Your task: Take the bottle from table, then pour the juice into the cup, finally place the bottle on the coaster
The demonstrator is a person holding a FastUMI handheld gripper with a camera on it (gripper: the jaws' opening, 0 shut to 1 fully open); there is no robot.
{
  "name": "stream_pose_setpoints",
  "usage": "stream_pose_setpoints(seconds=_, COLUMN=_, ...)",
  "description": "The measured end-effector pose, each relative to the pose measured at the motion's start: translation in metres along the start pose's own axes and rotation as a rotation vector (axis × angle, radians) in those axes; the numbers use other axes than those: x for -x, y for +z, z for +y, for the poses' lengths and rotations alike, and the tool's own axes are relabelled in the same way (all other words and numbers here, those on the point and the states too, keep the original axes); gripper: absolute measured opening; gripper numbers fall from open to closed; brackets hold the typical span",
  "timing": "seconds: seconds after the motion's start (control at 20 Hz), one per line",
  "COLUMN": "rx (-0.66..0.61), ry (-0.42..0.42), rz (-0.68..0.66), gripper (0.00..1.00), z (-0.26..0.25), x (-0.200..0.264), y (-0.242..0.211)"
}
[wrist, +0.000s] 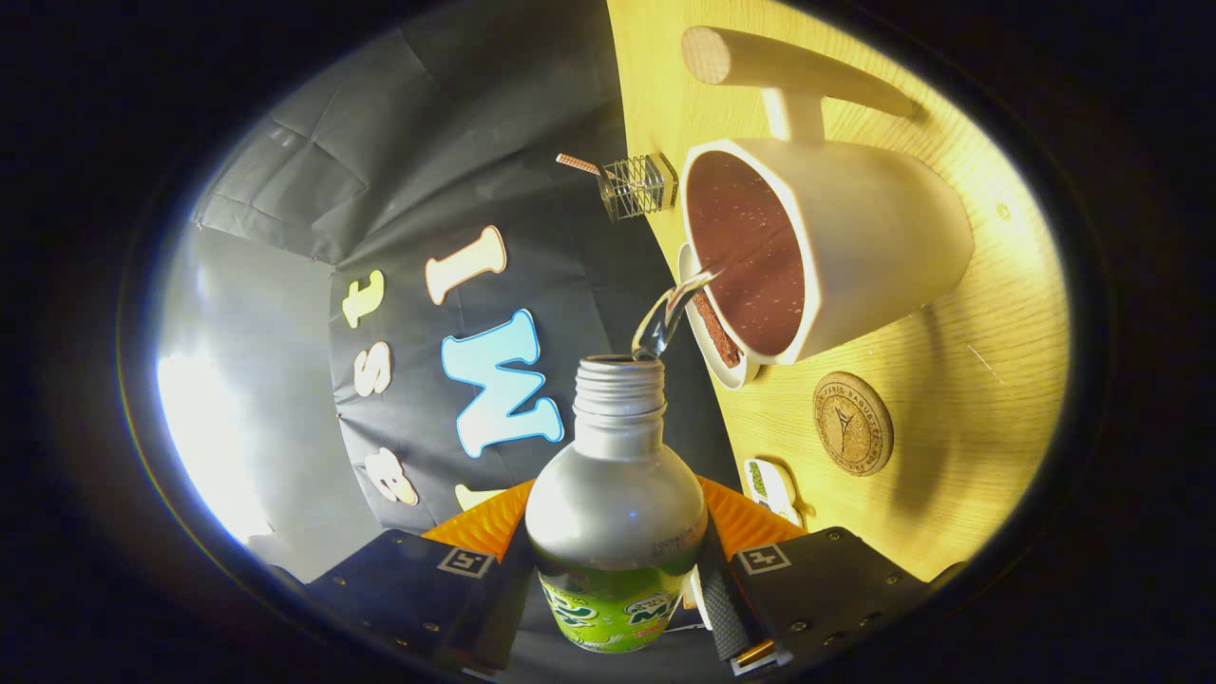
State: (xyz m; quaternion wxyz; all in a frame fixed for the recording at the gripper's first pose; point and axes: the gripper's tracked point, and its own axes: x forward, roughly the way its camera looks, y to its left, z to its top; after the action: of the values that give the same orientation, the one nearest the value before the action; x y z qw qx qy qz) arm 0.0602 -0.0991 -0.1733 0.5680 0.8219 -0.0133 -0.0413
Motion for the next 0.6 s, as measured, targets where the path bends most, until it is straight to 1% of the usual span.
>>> stream_pose_setpoints(seconds=0.35, rx=-0.042, ry=0.007, rz=-0.016, gripper=0.77, z=0.0025, x=-0.0009, y=0.0013)
stream_pose_setpoints(seconds=0.6, rx=-0.104, ry=0.007, rz=-0.032, gripper=0.77, z=0.0071, x=-0.0043, y=0.0011)
